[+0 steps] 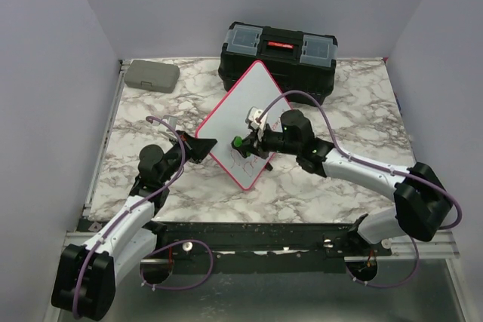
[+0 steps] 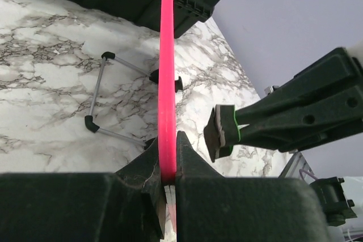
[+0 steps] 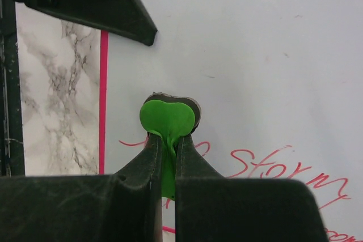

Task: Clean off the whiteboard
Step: Erase the whiteboard at the whiteboard stand.

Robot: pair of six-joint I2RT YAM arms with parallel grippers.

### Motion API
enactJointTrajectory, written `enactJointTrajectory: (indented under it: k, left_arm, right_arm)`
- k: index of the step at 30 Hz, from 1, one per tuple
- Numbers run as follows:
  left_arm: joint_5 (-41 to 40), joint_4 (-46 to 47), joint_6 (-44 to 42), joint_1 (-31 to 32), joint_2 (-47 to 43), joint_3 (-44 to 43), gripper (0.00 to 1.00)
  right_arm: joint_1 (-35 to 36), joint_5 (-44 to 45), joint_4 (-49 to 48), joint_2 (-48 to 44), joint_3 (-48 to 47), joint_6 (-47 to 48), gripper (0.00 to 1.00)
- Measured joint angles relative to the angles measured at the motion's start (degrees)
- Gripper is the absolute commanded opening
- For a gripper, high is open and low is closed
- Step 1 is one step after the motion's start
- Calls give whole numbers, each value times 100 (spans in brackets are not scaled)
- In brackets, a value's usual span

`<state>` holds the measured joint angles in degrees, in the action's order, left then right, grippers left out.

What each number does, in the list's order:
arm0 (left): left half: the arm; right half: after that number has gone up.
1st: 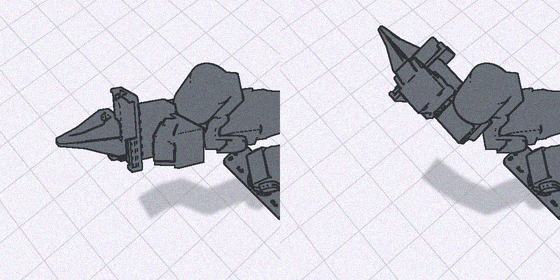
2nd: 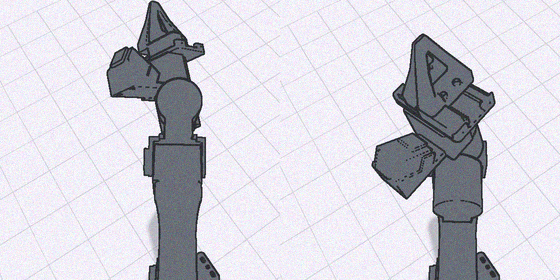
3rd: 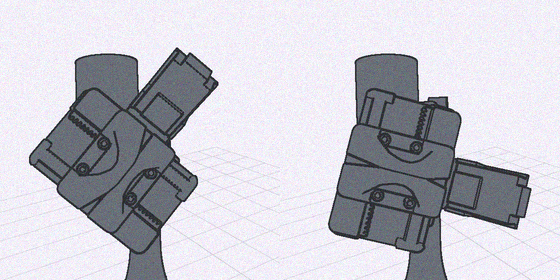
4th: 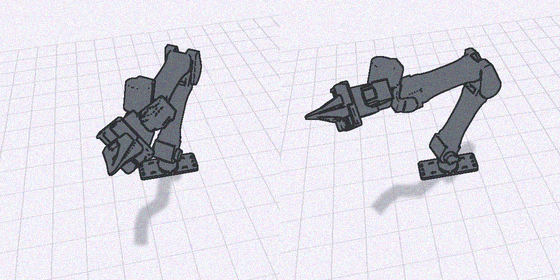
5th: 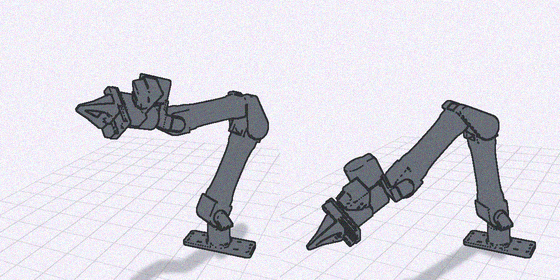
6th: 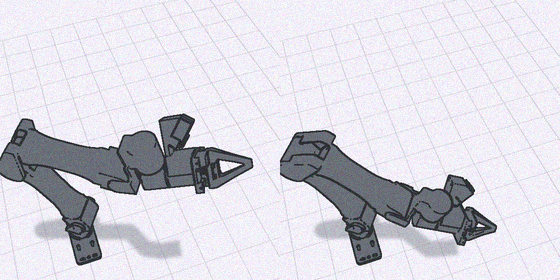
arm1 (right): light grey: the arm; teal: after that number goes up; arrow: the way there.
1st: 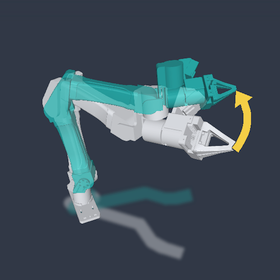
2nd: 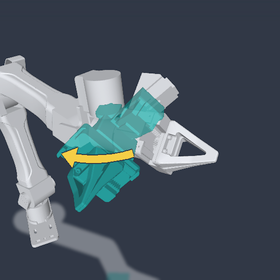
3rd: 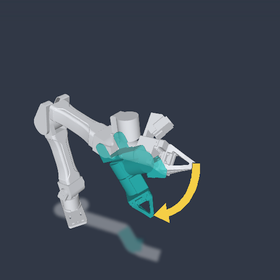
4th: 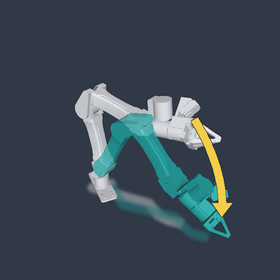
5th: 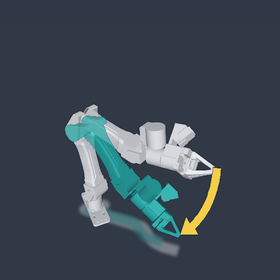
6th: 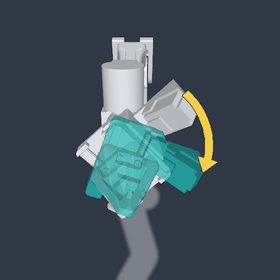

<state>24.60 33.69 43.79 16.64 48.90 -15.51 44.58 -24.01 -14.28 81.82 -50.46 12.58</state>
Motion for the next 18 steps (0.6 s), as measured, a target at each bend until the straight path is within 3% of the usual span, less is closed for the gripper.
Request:
enactJointTrajectory:
  k: [10, 18]
  left_arm:
    - [-2, -129, 68, 26, 35, -61, 0]
    - [-13, -151, 68, 26, 35, -66, 0]
  right_arm:
    - [529, 149, -26, 4, 632, 240, 1]
    - [918, 1008, -931, 107, 994, 256, 1]
